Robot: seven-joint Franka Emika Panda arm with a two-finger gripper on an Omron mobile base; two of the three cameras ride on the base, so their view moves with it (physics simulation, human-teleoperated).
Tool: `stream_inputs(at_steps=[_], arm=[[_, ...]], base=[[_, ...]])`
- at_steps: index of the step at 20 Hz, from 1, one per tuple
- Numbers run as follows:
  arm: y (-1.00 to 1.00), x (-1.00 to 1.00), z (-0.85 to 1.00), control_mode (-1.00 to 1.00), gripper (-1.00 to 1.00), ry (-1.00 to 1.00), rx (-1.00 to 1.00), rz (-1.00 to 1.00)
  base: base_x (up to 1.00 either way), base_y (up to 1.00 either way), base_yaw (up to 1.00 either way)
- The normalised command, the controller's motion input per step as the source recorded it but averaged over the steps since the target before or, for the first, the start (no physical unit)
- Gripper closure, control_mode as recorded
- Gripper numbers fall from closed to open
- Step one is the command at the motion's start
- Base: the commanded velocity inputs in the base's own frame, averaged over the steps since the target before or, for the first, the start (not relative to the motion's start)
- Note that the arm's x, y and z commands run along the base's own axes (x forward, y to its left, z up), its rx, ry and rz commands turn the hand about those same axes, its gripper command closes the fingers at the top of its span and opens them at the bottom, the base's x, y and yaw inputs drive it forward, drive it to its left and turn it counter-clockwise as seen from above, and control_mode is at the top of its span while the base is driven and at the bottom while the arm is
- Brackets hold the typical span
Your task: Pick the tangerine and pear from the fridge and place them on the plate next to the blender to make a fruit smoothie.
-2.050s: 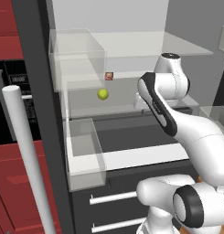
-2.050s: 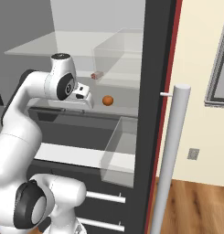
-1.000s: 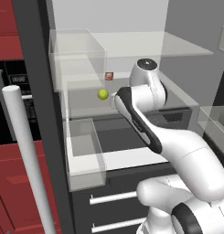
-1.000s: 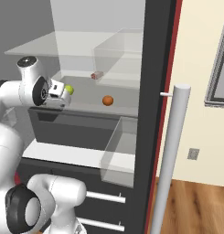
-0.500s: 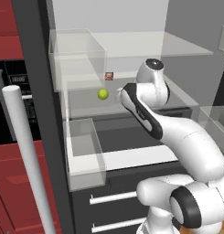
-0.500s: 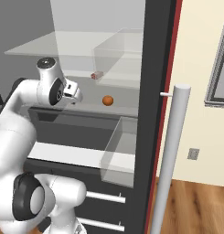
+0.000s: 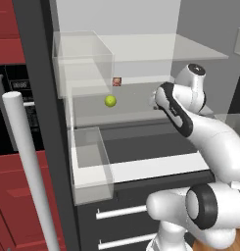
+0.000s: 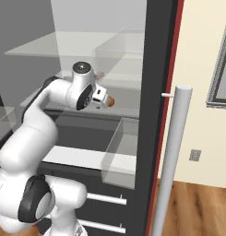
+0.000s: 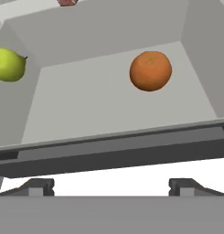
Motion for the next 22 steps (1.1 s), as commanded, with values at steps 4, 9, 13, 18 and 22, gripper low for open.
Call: stream_inputs(at_steps=[4, 9, 13, 18, 22], arm=[[-0.39, 0.36, -0.15, -1.0, -1.0, 0.0, 0.0, -0.06], [-0.18, 0.45, -0.17, -1.0, -1.0, 0.0, -0.01, -0.12], [-0.15, 0.5, -0.16, -1.0, -1.0, 0.0, -0.01, -0.09], [0.0, 0.44, -0.13, -1.0, -1.0, 0.0, 0.0, 0.0], [0.0, 0.53, -0.09, -1.0, -1.0, 0.0, 0.0, 0.0]], base=[[0.0, 0.0, 0.0], [0.0, 0.0, 0.0], [0.0, 0.0, 0.0], [0.0, 0.0, 0.0], [0.0, 0.0, 0.0]])
